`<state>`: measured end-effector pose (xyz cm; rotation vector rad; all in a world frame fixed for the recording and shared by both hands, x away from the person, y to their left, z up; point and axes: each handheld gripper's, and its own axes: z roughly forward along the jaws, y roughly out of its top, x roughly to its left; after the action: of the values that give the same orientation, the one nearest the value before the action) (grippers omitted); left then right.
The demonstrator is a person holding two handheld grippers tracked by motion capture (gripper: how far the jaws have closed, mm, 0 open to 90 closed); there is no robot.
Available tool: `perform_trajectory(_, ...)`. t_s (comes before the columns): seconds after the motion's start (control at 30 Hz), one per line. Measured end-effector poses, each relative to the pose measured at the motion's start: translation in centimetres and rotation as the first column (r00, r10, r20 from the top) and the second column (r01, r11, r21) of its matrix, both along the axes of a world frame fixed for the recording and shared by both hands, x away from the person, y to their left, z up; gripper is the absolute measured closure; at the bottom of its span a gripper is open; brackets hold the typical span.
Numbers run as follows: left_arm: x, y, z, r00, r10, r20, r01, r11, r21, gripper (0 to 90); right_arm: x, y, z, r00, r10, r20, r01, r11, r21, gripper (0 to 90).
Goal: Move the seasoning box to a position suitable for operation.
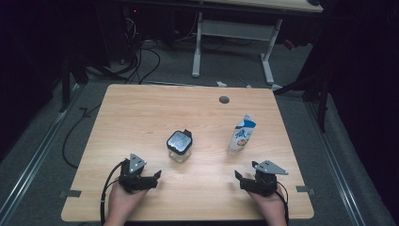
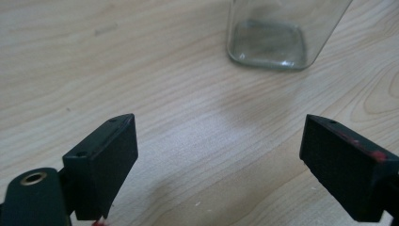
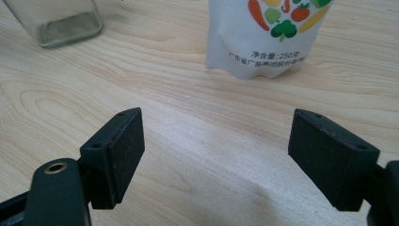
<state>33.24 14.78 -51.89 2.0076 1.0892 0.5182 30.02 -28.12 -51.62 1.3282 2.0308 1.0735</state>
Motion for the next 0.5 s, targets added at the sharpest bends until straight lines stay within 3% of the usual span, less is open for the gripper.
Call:
perform_trajectory(0.07,-0.3,0.6,0.0,0.9998,0.013,0.016,-0.012,0.9999,-0.008,13.7,0.1,-0.2,0.0,1.0,-0.002,0.007,0.002,1.0,0.003,20.0)
perform_trajectory(0.17,-0.4,1.4,-0.2,0.9998,0.017,0.007,-0.016,0.9987,-0.048,14.8,-0.1,-0.2,0.0,0.9999,-0.009,0.009,0.009,1.0,-0.005,20.9)
perform_trajectory(0.23,-0.5,1.4,-0.3,0.9999,0.013,0.01,-0.012,0.9985,-0.053,15.6,-0.3,-0.3,0.1,0.9999,-0.007,0.008,0.007,1.0,-0.006,21.9)
perform_trajectory(0.33,-0.8,1.1,-0.2,0.9992,-0.015,0.038,0.017,0.9987,-0.049,17.6,-0.5,-0.1,0.2,0.9992,-0.013,0.037,0.013,1.0,-0.007,22.8)
perform_trajectory(0.5,-0.8,1.4,0.0,0.9987,-0.03,0.042,0.033,0.9963,-0.08,18.5,-0.4,0.1,0.2,0.9993,-0.023,0.029,0.023,1.0,0.004,22.6)
